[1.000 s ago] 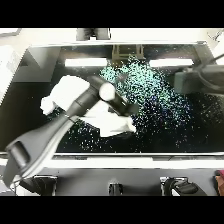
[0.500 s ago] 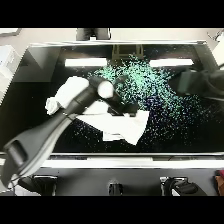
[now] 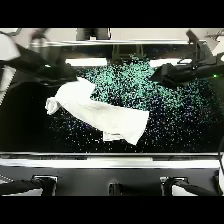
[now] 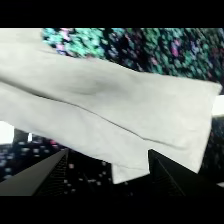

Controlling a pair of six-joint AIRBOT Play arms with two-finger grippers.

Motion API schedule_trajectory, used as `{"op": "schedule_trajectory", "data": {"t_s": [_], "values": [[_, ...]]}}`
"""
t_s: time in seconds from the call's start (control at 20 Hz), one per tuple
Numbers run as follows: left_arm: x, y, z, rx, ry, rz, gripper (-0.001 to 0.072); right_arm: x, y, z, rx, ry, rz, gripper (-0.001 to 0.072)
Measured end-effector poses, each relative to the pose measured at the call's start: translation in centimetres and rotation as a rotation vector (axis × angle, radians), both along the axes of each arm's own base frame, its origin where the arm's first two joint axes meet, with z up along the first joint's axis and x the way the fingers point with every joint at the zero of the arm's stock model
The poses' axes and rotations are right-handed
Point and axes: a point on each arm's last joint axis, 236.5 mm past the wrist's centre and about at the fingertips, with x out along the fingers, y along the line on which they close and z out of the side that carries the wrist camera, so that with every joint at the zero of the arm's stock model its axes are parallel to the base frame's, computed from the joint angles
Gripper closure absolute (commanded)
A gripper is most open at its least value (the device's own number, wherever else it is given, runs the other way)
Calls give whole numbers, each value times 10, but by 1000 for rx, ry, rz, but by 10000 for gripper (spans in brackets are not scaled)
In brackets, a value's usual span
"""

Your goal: Fold the clothes and pants, and hang the long-sleeved shirts on hangers.

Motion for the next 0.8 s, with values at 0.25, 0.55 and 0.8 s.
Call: {"op": "schedule_trajectory", "data": {"t_s": [0.25, 0.55, 0.8], "values": [[7, 78, 23, 45, -66, 100, 127, 22, -44, -109, 83, 207, 1, 156], [10, 110, 26, 94, -90, 110, 127, 24, -55, -204, 109, 337, 9, 159], [13, 116, 20, 108, -80, 110, 126, 29, -56, -238, 97, 346, 4, 159]]}}
